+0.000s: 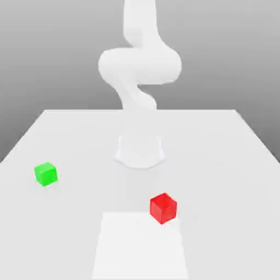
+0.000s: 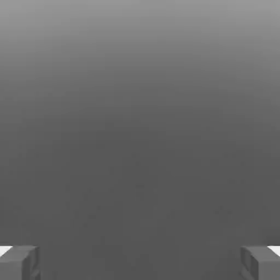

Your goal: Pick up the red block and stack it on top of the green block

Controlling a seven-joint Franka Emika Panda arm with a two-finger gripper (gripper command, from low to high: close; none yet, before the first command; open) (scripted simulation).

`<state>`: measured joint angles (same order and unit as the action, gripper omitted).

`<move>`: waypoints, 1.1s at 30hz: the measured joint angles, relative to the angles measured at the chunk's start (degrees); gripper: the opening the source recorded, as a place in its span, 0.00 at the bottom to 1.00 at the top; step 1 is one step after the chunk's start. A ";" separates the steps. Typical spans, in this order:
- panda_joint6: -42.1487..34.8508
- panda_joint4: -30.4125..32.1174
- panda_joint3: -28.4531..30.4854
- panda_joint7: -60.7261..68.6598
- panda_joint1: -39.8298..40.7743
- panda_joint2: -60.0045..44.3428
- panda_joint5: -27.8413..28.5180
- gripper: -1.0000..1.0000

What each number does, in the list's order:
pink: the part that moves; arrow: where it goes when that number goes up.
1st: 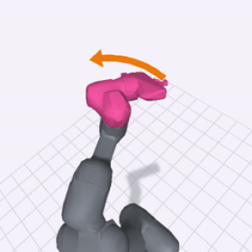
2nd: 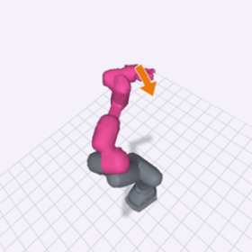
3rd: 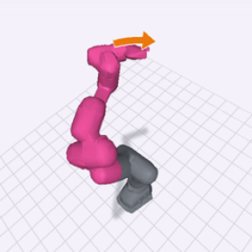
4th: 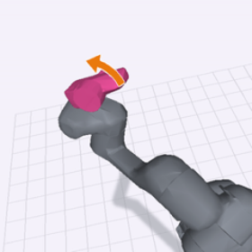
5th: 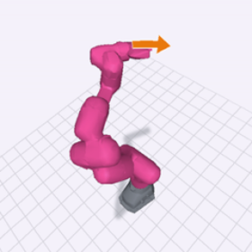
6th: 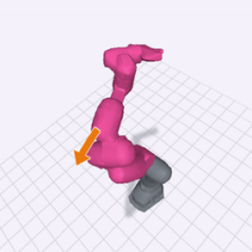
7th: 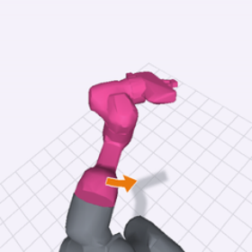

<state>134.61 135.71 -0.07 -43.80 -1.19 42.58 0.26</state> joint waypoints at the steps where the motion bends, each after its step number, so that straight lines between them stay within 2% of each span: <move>1: 1.40 1.90 0.00 1.02 -0.59 -1.62 0.13 0.50; 16: 23.58 31.28 0.90 18.67 -9.13 -28.26 0.34 0.50; 19: 32.20 33.59 0.63 21.12 -10.09 -39.26 0.12 0.50; 24: 41.84 32.67 0.23 21.82 -9.98 -50.62 -0.27 0.50; 25: 42.88 32.51 0.16 21.87 -9.91 -51.83 -0.30 0.00; 33: 41.52 32.73 0.14 21.60 -9.84 -50.30 0.02 0.00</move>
<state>176.12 168.44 0.07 -22.20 -11.03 -7.72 0.27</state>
